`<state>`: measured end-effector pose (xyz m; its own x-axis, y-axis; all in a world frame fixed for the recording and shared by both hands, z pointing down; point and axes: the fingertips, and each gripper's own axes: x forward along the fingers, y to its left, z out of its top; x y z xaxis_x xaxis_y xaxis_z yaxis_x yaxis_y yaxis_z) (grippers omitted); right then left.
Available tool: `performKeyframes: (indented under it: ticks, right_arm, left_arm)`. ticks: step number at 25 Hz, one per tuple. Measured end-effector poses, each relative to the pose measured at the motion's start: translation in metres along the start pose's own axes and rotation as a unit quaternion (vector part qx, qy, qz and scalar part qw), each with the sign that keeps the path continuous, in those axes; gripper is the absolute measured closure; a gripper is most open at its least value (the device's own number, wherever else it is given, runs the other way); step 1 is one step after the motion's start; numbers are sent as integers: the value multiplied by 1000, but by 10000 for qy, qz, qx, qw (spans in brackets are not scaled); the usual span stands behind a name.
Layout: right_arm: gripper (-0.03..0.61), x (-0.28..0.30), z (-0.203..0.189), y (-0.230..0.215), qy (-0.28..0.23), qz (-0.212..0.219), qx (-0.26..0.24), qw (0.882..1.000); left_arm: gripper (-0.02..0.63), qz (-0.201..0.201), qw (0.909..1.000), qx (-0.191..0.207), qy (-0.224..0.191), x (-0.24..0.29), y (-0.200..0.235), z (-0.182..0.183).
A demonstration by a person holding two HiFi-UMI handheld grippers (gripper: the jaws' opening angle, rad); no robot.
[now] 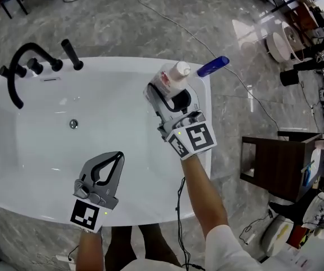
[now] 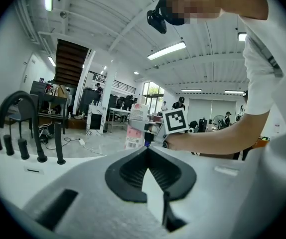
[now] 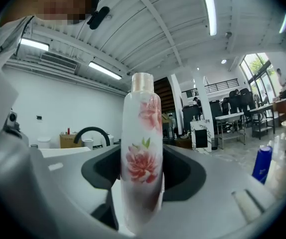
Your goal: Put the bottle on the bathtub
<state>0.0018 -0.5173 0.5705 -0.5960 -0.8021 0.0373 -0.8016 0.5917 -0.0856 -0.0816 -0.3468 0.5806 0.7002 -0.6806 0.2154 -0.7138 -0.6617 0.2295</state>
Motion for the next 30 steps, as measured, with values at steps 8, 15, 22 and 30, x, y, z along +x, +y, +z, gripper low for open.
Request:
performKeyframes:
  ticks: [8,15,22,30]
  right_arm:
    - [342,73,-77,-29,31,-183,-389,9991]
    - [344,117,-111,-71,-69,-800,-428,9958]
    - [344,158,-130,-64,-101,-767,-325,9965]
    - [347,166,-132,-52,-296,-323,-439,9981]
  left_arm:
    - [613,-5,9999,-134,50,23,12,-48]
    - [612,20,9995,-206,235,21,15,-85]
    - [612,61,9990,-314,297,16,14,-99]
    - [612,177,9986,-457,212,10,26,-104]
